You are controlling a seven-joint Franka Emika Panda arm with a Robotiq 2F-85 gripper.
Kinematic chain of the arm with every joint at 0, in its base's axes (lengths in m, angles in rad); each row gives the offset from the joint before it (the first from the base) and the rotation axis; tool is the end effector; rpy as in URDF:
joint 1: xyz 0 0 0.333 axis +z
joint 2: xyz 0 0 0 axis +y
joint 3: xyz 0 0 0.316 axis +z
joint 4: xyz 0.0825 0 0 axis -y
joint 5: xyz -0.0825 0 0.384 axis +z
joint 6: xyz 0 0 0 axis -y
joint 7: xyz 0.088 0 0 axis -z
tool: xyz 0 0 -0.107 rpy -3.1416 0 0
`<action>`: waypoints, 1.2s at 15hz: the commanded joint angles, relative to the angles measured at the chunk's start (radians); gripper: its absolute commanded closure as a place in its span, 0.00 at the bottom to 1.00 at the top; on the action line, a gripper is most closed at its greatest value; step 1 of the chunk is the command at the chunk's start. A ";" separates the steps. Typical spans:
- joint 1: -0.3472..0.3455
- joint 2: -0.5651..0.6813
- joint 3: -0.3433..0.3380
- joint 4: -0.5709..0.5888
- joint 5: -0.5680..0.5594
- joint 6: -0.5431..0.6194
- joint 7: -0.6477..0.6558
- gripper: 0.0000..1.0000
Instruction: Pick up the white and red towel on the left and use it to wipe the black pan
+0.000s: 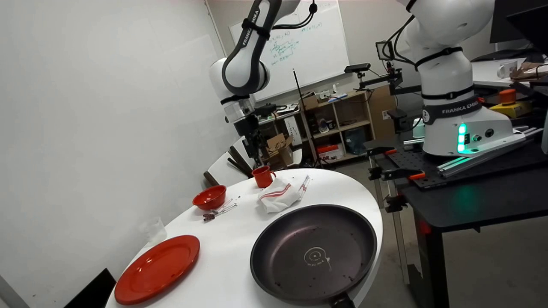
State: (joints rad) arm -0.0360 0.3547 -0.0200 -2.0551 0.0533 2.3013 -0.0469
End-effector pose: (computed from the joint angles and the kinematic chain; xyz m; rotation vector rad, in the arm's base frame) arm 0.5802 -0.0312 0.2543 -3.1001 0.0712 0.1654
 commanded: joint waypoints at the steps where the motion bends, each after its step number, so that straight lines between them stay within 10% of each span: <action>1: 0.001 0.081 -0.016 0.050 -0.089 -0.035 -0.045 0.00; 18: -0.030 0.291 -0.023 0.252 -0.336 0.046 -0.262 0.00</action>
State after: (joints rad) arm -0.0678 0.5933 -0.0657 -1.8541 -0.2718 2.3219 -0.2722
